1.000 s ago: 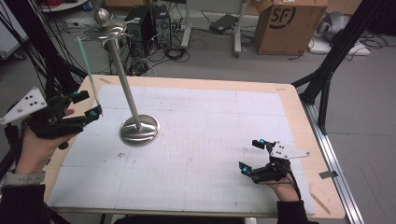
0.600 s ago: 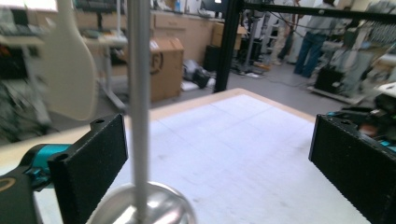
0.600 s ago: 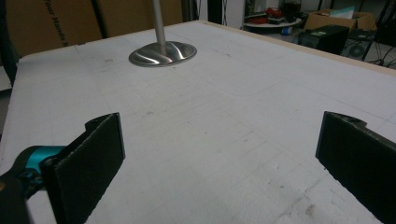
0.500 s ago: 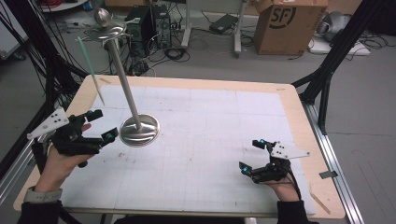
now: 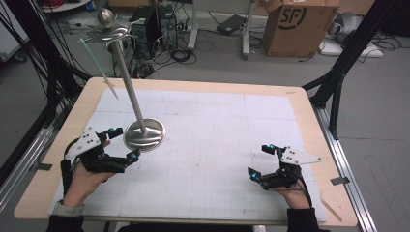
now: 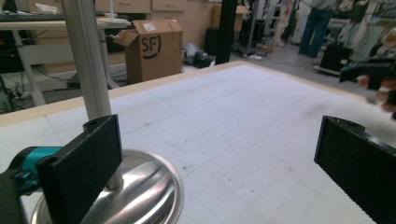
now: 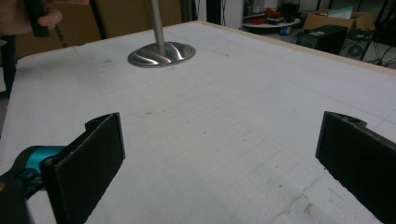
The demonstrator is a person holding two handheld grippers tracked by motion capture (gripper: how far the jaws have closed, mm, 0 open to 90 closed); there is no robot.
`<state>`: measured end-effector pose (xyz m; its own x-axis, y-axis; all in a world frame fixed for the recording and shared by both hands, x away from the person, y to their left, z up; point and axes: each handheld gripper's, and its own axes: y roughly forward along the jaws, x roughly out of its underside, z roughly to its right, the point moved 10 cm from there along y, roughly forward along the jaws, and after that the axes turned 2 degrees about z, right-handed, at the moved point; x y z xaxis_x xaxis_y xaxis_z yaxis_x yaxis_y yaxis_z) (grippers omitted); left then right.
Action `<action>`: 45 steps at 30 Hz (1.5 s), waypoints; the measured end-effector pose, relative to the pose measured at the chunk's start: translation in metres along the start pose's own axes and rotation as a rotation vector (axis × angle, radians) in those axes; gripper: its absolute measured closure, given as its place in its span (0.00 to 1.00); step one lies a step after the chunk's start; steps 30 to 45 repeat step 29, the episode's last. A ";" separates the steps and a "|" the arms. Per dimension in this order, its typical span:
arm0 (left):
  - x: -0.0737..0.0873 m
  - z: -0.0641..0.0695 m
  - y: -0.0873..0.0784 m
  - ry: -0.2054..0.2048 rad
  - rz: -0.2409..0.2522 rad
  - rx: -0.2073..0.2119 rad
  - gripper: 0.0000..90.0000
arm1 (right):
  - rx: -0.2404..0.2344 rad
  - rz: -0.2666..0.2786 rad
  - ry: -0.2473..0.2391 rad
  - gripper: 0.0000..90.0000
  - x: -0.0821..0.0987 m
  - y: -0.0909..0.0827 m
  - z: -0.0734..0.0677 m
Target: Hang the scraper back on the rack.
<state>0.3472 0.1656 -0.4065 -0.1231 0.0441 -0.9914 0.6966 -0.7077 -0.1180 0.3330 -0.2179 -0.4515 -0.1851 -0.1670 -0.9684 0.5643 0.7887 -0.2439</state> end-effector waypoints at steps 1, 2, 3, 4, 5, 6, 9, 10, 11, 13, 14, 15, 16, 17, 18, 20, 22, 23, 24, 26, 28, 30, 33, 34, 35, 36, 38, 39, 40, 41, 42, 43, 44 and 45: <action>0.005 0.001 0.001 0.017 -0.014 -0.003 0.02 | 0.000 -0.001 0.004 0.00 0.000 0.000 0.000; 0.010 0.003 0.003 0.011 -0.019 0.002 0.02 | -0.001 0.001 0.006 0.00 0.000 0.000 0.000; 0.013 0.004 0.004 0.002 -0.026 0.009 0.02 | -0.002 -0.001 0.009 0.00 0.000 0.000 -0.001; 0.017 0.006 0.006 -0.001 -0.035 0.010 0.02 | -0.002 -0.001 0.010 0.00 0.000 -0.001 -0.001; 0.021 0.006 0.007 0.004 -0.040 0.005 0.02 | -0.002 -0.001 0.008 0.00 0.000 -0.001 -0.001; 0.025 0.007 0.008 0.015 -0.046 0.000 0.02 | -0.002 0.000 0.009 0.00 0.000 -0.001 -0.001; 0.031 0.010 0.011 0.010 -0.038 0.010 0.02 | 0.000 0.002 0.006 0.00 0.000 -0.001 0.000; 0.033 0.011 0.011 0.012 -0.038 0.006 0.02 | 0.002 0.003 0.005 0.00 0.000 -0.001 0.000; 0.035 0.011 0.011 0.012 -0.035 0.007 0.02 | 0.004 0.002 0.010 0.00 0.000 -0.001 0.000; 0.039 0.010 0.011 0.029 -0.035 -0.015 0.02 | 0.002 0.001 0.014 0.00 0.001 -0.001 0.000; 0.042 0.007 0.010 0.050 -0.042 -0.036 0.02 | -0.002 0.001 0.012 0.00 0.001 0.000 0.000; 0.045 0.006 0.009 0.056 -0.045 -0.047 0.02 | -0.007 -0.002 0.015 0.00 0.002 0.000 -0.001; 0.048 0.005 0.008 0.039 -0.038 -0.050 0.02 | -0.007 -0.005 0.012 0.00 0.002 0.000 -0.001; 0.051 0.005 0.007 0.021 -0.035 -0.049 0.02 | -0.007 -0.012 0.018 0.00 0.003 0.001 -0.001; 0.054 0.004 0.006 0.015 -0.029 -0.053 0.02 | -0.007 -0.017 0.017 0.00 0.004 0.002 -0.001; 0.060 0.003 0.005 0.003 -0.037 -0.054 0.02 | -0.006 -0.022 0.013 0.00 0.006 0.003 -0.001; 0.063 0.002 0.004 0.007 -0.050 -0.068 0.02 | -0.007 -0.021 0.018 0.00 0.008 0.003 -0.002; 0.062 0.003 0.004 0.003 -0.039 -0.062 0.02 | -0.012 -0.023 0.020 0.00 0.009 0.003 -0.002; 0.061 0.004 0.004 -0.001 -0.035 -0.054 0.02 | -0.014 -0.023 0.026 0.00 0.010 0.003 -0.003; 0.062 0.005 0.005 0.000 -0.035 -0.053 0.02 | -0.009 -0.017 0.028 0.00 0.010 0.002 -0.001; 0.062 0.004 0.004 0.000 -0.037 -0.055 0.02 | -0.007 -0.008 0.037 0.00 0.009 0.001 -0.001; 0.062 0.004 0.004 0.001 -0.041 -0.057 0.02 | -0.007 -0.001 0.034 0.00 0.008 0.001 -0.001; 0.062 0.004 0.004 0.001 -0.041 -0.057 0.02 | -0.007 -0.001 0.034 0.00 0.008 0.001 -0.001; 0.062 0.004 0.004 0.001 -0.041 -0.057 0.02 | -0.007 -0.001 0.034 0.00 0.008 0.001 -0.001; 0.062 0.004 0.004 0.001 -0.041 -0.057 0.02 | -0.007 -0.001 0.034 0.00 0.008 0.001 -0.001; 0.062 0.004 0.004 0.001 -0.041 -0.057 0.02 | -0.007 -0.001 0.034 0.00 0.008 0.001 -0.001; 0.062 0.004 0.004 0.001 -0.041 -0.057 0.02 | -0.007 -0.001 0.034 0.00 0.008 0.001 -0.001; 0.062 0.004 0.004 0.001 -0.041 -0.057 0.02 | -0.007 -0.001 0.034 0.00 0.008 0.001 -0.001; 0.062 0.004 0.004 0.001 -0.041 -0.057 0.02 | -0.007 -0.001 0.034 0.00 0.008 0.001 -0.001; 0.062 0.004 0.004 0.001 -0.041 -0.057 0.02 | -0.007 -0.001 0.034 0.00 0.008 0.001 -0.001; 0.062 0.004 0.004 0.001 -0.041 -0.057 0.02 | -0.007 -0.001 0.034 0.00 0.008 0.001 -0.001; 0.062 0.004 0.004 0.001 -0.041 -0.057 0.02 | -0.007 -0.001 0.034 0.00 0.008 0.001 -0.001; 0.062 0.004 0.004 0.001 -0.041 -0.057 0.02 | -0.007 -0.001 0.034 0.00 0.008 0.001 -0.001; 0.062 0.004 0.004 0.001 -0.041 -0.057 0.02 | -0.007 -0.001 0.034 0.00 0.008 0.001 -0.001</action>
